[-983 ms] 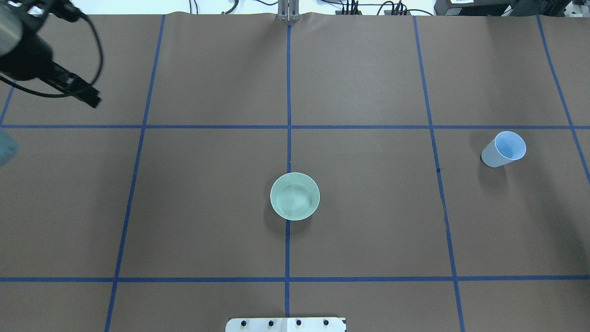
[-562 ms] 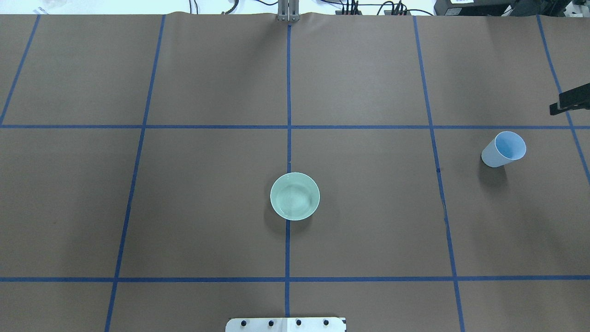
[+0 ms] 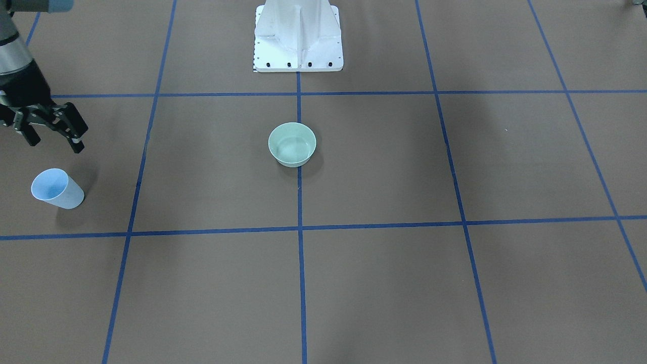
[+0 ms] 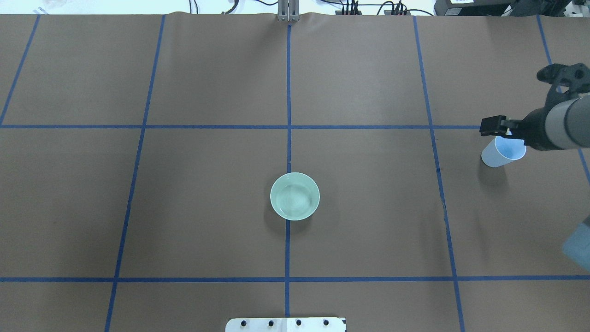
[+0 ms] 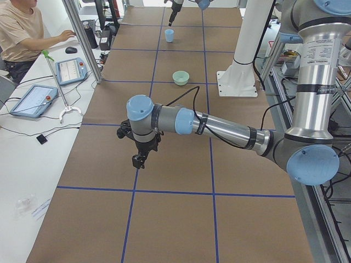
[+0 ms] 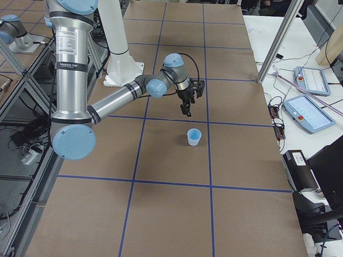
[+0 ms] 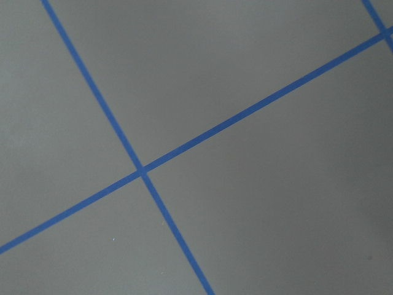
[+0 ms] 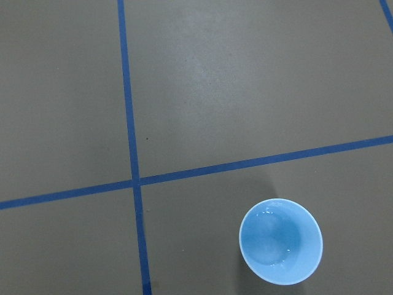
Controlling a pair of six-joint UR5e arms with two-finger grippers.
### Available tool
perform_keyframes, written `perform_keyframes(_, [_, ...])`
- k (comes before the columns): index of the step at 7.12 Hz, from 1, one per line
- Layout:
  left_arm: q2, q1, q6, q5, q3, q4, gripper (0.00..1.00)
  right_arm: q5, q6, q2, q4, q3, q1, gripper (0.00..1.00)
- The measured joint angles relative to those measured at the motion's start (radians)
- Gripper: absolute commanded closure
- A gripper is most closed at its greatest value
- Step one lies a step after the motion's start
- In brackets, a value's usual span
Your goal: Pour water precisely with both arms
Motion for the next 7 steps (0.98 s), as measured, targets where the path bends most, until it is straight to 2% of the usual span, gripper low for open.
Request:
perform_keyframes(2, [0.005, -0.003, 0.000, -0.003, 0.002, -0.005, 0.00, -0.318, 0.187, -0.046, -0.002, 0.005, -0.200, 0.00])
perform_keyframes(4, [0.006, -0.003, 0.001, -0.004, 0.000, -0.006, 0.00, -0.598, 0.381, -0.090, -0.009, -0.042, -0.348, 0.00])
perform_keyframes(5, [0.006, -0.003, 0.001, -0.004, -0.002, -0.006, 0.00, -0.703, 0.457, -0.098, -0.009, -0.097, -0.392, 0.00])
perform_keyframes(7, [0.006, -0.003, 0.003, -0.004, -0.006, -0.006, 0.00, -0.832, 0.578, -0.094, -0.009, -0.183, -0.436, 0.00])
